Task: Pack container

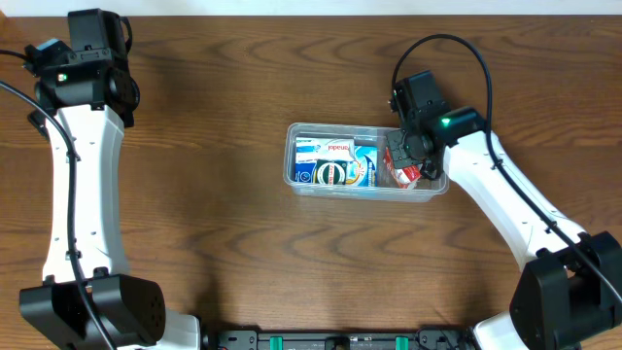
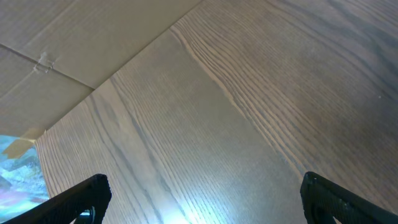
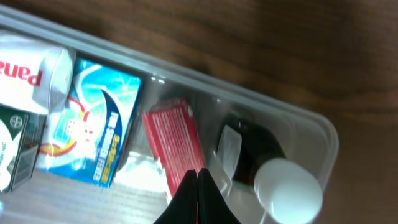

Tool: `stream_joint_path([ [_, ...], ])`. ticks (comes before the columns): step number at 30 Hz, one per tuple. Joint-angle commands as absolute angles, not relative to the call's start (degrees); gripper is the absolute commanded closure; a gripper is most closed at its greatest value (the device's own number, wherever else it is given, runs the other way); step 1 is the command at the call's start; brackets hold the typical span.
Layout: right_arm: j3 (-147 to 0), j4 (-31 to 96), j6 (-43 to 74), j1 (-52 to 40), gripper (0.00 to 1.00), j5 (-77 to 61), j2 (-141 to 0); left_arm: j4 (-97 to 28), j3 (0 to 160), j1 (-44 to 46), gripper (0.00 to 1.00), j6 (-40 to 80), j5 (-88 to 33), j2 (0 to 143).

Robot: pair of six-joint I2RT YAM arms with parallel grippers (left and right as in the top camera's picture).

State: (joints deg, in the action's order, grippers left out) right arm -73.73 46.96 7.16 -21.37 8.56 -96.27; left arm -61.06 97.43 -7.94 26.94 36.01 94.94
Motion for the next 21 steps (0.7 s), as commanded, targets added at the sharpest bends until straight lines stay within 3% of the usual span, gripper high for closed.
stream_joint_path([
  [1,-71.2,44.31,6.52,-21.87,0.99,8.99,-96.66,-61.04,97.36,-8.08,0.02,26.63,36.64,94.98],
  [21,-66.5,38.57,6.13,-21.89,0.99,15.62,-96.68,-61.04,97.36,-8.08,0.02,26.63,36.64,94.98],
])
